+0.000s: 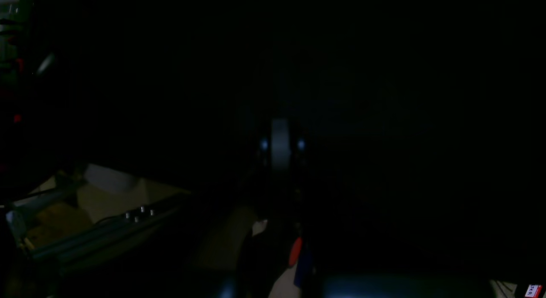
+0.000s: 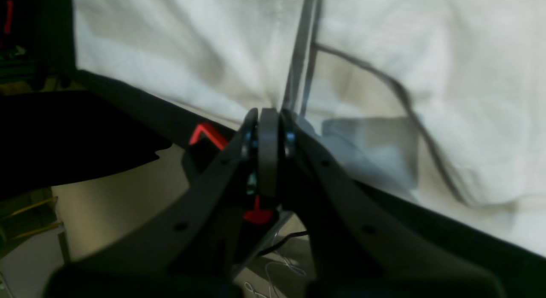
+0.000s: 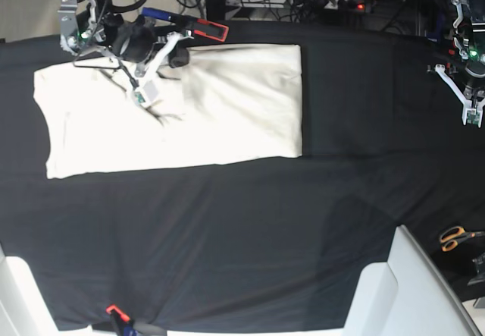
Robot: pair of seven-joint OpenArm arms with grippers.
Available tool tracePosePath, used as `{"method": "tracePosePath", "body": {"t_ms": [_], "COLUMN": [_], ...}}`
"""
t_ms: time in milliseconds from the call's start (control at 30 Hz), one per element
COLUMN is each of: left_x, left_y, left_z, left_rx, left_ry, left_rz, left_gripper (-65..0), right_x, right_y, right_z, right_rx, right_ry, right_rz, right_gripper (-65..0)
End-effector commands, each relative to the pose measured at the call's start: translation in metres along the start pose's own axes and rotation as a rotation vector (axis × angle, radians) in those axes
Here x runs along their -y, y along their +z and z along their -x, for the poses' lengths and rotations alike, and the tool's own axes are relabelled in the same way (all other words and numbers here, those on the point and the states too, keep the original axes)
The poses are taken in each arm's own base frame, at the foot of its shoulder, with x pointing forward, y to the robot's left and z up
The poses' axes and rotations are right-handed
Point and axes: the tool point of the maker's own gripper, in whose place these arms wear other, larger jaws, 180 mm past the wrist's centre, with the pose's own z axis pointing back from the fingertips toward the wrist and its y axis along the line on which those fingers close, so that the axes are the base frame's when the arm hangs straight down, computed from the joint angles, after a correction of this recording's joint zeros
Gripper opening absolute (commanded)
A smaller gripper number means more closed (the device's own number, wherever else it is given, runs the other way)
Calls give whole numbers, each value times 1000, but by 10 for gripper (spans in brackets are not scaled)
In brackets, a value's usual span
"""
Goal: Fold the T-shirt properly
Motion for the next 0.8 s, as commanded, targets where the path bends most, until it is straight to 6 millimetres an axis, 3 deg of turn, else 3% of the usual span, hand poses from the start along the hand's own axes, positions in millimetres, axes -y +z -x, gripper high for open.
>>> {"method": "tracePosePath", "body": {"t_ms": [0,167,233,333,567,767], "left_x": [-14,-14,-15,-15,-10,40], "left_y": [2,2,2,2,5,30], "left_z": [-13,-14,-14,-14,-20,-51], "left_rx": [38,40,41,41,53,-41], "left_ry": [-13,-14,-14,-14,2,134], "left_rz": [-34,-34,-34,-34,-26,47], "left_gripper": [-650,-650,-650,-650,-650,-650], "right_x": [-3,-3,-5,-11,-16,13], "right_y": [2,2,4,12,51,67], "right_z": [-6,-7,0,-10,-67,-94], "right_rx": [26,26,9,33,161,114], "right_ry": [5,5,2,34,182,275], "right_rz": [-11,-12,-14,-12,46,132], "right_gripper": [-644,-582,-480,-341,-365,-365]}}
